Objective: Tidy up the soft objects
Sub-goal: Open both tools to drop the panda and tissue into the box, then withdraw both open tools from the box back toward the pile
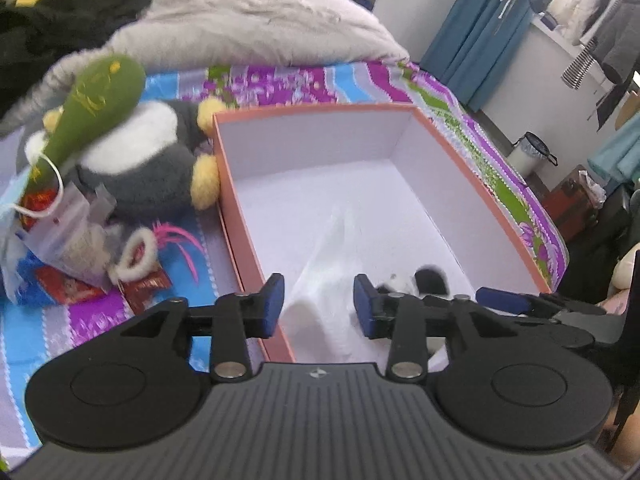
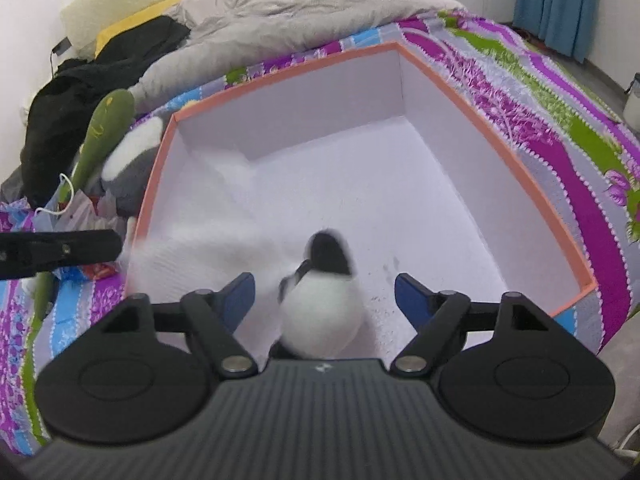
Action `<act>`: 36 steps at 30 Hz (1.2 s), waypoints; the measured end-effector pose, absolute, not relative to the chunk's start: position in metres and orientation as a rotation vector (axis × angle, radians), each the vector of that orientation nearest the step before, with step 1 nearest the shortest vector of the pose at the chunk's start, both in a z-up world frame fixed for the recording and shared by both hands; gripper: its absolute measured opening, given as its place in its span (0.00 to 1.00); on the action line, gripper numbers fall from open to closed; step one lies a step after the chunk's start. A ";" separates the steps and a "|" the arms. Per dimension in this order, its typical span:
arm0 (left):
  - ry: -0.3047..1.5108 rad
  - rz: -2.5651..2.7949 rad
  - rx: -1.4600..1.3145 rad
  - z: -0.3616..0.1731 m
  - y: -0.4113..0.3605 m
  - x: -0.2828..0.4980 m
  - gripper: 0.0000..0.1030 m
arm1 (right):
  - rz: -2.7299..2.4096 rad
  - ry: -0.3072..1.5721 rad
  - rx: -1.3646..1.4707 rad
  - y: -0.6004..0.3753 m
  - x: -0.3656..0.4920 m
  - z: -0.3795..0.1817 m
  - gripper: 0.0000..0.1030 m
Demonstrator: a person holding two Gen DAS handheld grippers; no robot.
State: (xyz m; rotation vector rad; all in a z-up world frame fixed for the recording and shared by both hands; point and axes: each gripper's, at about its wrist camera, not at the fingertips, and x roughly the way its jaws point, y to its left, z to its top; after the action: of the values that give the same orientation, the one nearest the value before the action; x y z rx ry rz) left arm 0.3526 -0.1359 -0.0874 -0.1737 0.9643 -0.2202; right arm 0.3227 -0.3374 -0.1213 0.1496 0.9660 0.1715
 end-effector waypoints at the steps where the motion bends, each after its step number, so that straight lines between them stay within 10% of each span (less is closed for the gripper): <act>1: 0.953 -0.225 -0.165 -0.084 -0.135 0.350 0.43 | 0.172 0.956 0.148 -0.338 0.321 -0.119 0.77; 36: 0.608 -0.076 -0.259 0.000 -0.011 0.155 0.43 | 0.448 0.543 0.123 -0.242 0.187 -0.016 0.77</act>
State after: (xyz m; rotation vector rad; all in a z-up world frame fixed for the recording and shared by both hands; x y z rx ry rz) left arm 0.1554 -0.0114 0.0000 -0.2587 0.6081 -0.0762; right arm 0.1873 -0.2418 -0.0161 0.1231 0.5429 0.4485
